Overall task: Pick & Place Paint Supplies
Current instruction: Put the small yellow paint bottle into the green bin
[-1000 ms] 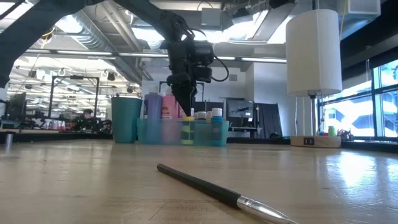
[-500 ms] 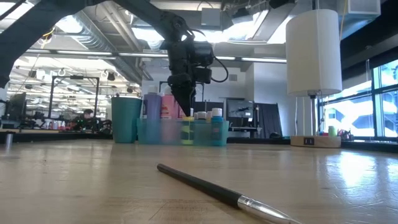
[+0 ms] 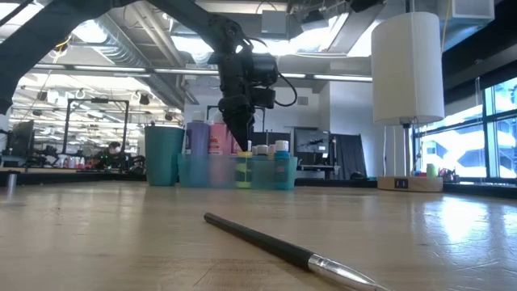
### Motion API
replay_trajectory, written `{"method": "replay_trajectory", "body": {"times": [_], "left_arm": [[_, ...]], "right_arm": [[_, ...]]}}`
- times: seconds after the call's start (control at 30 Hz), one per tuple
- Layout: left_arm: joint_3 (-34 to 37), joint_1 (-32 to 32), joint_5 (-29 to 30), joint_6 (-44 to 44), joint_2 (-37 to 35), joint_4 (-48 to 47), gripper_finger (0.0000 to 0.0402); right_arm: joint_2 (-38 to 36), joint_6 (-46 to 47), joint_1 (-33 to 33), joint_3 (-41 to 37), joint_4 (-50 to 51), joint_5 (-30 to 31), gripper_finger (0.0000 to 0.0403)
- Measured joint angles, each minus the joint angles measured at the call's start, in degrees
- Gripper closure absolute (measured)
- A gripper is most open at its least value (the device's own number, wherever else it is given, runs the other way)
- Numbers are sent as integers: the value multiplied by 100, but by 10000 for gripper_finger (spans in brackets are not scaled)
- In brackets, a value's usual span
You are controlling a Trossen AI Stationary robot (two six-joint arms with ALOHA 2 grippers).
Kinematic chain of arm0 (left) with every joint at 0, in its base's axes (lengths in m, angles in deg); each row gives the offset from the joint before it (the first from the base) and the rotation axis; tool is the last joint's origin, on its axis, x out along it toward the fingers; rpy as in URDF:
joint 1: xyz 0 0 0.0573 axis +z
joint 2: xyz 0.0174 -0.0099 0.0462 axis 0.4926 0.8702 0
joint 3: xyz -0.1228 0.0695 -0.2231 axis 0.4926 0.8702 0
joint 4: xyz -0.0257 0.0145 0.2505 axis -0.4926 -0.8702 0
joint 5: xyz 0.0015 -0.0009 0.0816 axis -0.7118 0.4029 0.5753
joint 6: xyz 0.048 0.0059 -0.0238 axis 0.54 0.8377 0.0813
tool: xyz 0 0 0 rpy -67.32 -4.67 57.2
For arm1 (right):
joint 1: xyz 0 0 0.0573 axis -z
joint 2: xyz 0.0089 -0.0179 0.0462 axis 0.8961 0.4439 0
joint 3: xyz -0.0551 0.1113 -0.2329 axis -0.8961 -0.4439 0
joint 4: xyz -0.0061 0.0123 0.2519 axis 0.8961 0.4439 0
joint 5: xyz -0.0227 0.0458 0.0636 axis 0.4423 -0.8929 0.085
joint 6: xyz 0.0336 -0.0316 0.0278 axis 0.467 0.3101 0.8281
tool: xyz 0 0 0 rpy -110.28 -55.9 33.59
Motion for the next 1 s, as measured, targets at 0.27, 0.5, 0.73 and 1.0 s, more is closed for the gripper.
{"method": "replay_trajectory", "body": {"times": [0.27,0.5,0.73,1.0], "left_arm": [[4,0,14,50,0,-18,227],[34,-16,174,145,44,-128,188],[42,-84,240,-49,61,-96,178],[30,-87,261,-51,44,-62,178]], "right_arm": [[0,1,0,0,20,-4,161],[0,0,0,0,20,-3,161],[0,1,-2,0,17,-88,161],[0,2,-2,0,17,-90,161]]}}
